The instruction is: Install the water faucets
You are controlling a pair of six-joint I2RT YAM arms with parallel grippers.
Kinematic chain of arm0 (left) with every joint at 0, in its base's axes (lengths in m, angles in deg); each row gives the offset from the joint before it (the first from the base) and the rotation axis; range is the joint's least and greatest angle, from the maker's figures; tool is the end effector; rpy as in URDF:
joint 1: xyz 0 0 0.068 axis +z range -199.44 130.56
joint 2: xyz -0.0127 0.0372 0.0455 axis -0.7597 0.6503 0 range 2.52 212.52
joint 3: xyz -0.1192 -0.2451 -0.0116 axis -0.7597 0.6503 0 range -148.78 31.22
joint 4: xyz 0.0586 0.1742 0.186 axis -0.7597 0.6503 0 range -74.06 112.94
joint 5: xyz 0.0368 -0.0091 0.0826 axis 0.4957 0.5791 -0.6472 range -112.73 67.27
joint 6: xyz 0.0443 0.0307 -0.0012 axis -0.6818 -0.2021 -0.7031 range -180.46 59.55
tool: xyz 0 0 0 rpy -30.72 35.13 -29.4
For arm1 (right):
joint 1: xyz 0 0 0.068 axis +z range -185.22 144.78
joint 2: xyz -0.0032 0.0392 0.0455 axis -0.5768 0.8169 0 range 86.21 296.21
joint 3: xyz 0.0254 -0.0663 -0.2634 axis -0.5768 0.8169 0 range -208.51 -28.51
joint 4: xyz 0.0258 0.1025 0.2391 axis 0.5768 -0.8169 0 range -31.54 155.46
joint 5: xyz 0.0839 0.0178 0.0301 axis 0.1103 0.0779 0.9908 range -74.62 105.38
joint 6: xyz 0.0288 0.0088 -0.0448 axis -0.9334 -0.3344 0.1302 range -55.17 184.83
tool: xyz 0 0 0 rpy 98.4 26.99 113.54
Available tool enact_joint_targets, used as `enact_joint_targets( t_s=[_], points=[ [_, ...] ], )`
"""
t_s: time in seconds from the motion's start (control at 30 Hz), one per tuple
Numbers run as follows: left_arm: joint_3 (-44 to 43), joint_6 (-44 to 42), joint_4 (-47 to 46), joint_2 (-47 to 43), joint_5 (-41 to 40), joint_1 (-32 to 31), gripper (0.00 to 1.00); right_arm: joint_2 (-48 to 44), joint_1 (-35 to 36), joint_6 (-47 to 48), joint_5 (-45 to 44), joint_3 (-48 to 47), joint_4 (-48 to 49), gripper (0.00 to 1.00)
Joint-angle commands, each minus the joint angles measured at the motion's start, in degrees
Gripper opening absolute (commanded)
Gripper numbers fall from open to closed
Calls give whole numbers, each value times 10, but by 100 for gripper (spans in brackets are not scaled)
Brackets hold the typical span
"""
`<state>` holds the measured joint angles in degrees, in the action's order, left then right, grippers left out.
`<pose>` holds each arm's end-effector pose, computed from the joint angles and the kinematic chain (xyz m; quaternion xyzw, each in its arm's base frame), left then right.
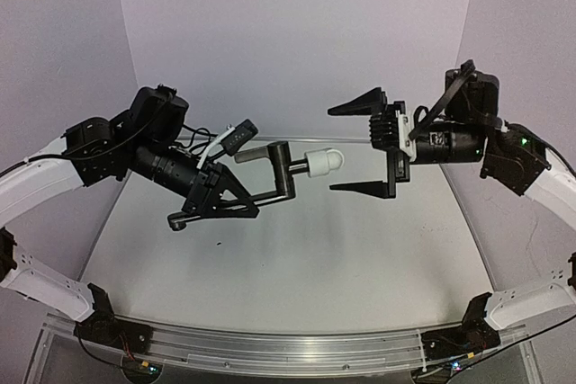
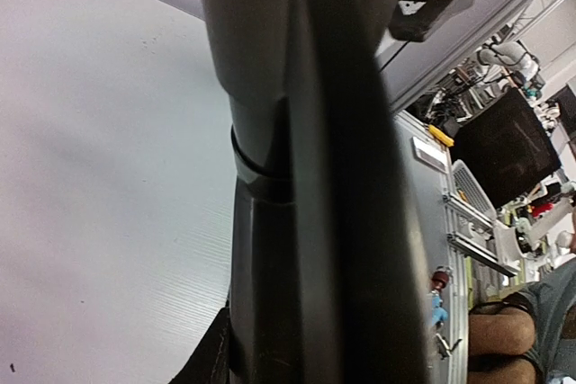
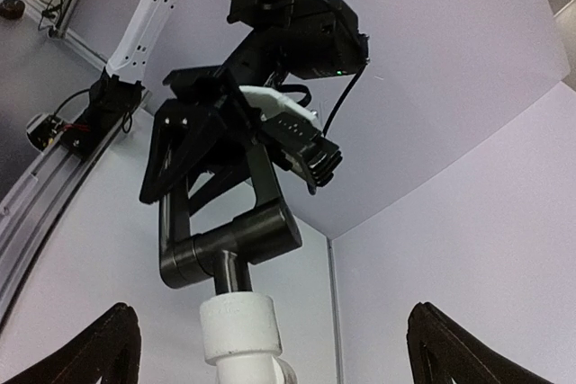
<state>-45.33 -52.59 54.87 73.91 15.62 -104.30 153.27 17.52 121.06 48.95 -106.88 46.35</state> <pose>0.1310 -0.2246 0.3888 0.4741 0.7023 -0.4790 0.2292 0.1346 0.2096 0.4493 -0.6975 0.2645 0.1984 0.6357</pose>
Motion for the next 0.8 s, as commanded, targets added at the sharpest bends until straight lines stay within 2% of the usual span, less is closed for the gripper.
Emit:
enact_joint_targets(
  t_s=[0.0, 0.07, 0.13, 0.4, 0.57, 0.63, 0.7, 0.77],
  points=[
    [-44, 30, -62, -5, 109, 9, 0, -7, 16, 82, -22, 16, 13, 98],
    [-45, 36, -67, -1, 127, 9, 0, -1, 21, 81, -34, 16, 13, 97],
    [-45, 38, -70, 5, 143, 10, 0, 3, 24, 80, -39, 17, 14, 91],
    [-45, 29, -79, 5, 162, 10, 0, 7, 27, 49, -35, 18, 14, 53],
    [-45, 5, -77, 0, 147, 10, 0, 10, 28, -11, -30, 16, 13, 37],
    [-48, -1, -75, 2, 147, 10, 0, 10, 27, -28, -29, 17, 13, 38],
    [-54, -2, -72, 6, 153, 9, 0, 11, 28, -34, -30, 18, 13, 49],
    [-59, -3, -70, 11, 159, 10, 0, 11, 27, -30, -34, 21, 12, 53]
  ],
)
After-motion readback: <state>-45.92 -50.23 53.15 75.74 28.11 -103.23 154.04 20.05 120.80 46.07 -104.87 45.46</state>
